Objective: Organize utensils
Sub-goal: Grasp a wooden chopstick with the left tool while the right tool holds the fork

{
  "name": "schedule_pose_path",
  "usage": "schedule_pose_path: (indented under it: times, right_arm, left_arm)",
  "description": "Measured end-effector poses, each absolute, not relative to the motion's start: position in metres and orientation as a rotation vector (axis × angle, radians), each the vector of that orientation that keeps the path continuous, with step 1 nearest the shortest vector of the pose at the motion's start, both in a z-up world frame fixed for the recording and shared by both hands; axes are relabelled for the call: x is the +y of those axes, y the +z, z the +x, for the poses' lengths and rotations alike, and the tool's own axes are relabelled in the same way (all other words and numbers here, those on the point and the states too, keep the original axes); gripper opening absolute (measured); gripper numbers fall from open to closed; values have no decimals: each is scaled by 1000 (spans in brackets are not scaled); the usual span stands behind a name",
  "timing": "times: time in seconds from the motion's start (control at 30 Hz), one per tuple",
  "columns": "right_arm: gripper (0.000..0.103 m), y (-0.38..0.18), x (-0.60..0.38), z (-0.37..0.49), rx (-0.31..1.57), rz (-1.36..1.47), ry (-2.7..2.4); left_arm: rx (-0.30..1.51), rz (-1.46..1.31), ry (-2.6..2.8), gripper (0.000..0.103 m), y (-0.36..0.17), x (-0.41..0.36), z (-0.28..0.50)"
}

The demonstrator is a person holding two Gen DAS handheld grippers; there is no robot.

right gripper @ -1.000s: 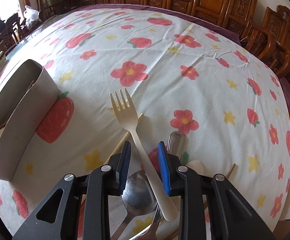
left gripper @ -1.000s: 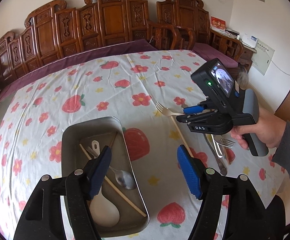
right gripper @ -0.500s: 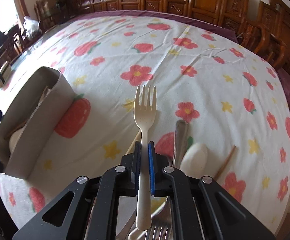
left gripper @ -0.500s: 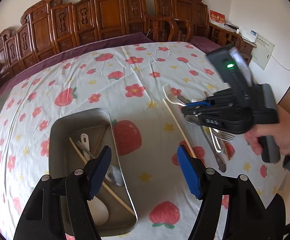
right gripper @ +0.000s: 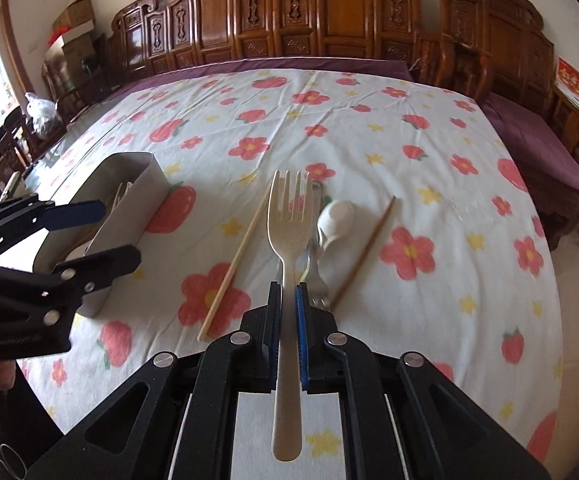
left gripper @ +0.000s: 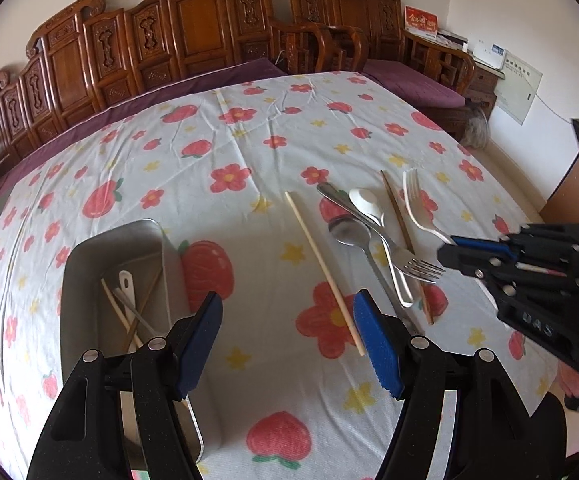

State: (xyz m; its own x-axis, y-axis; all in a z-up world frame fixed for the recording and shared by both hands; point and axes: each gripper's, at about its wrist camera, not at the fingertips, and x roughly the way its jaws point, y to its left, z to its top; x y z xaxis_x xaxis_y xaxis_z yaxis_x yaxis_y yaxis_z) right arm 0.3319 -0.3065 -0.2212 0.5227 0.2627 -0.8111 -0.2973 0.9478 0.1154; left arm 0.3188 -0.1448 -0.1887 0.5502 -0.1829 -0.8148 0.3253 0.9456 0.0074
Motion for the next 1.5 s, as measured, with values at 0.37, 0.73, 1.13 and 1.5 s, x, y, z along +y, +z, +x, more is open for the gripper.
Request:
schedule_pose_path:
  times: [0.37,0.73,1.13,1.5]
  right_arm:
    - [9,-222,-319,302,953,-9,316]
    - [9,-233,-348,307,977,43,283]
    - [9,-241,-353,310,999,47,270]
    - [9,-243,-351,308,1006,48,278]
  left_arm:
    - [1012,167,-302,65,-217,-171,332]
    - [1115,106,-261,57,-245,-190,374]
    - [1176,140,-217,23,-260,-201,392]
    - [1173,136,-197,5,-261,-198,398]
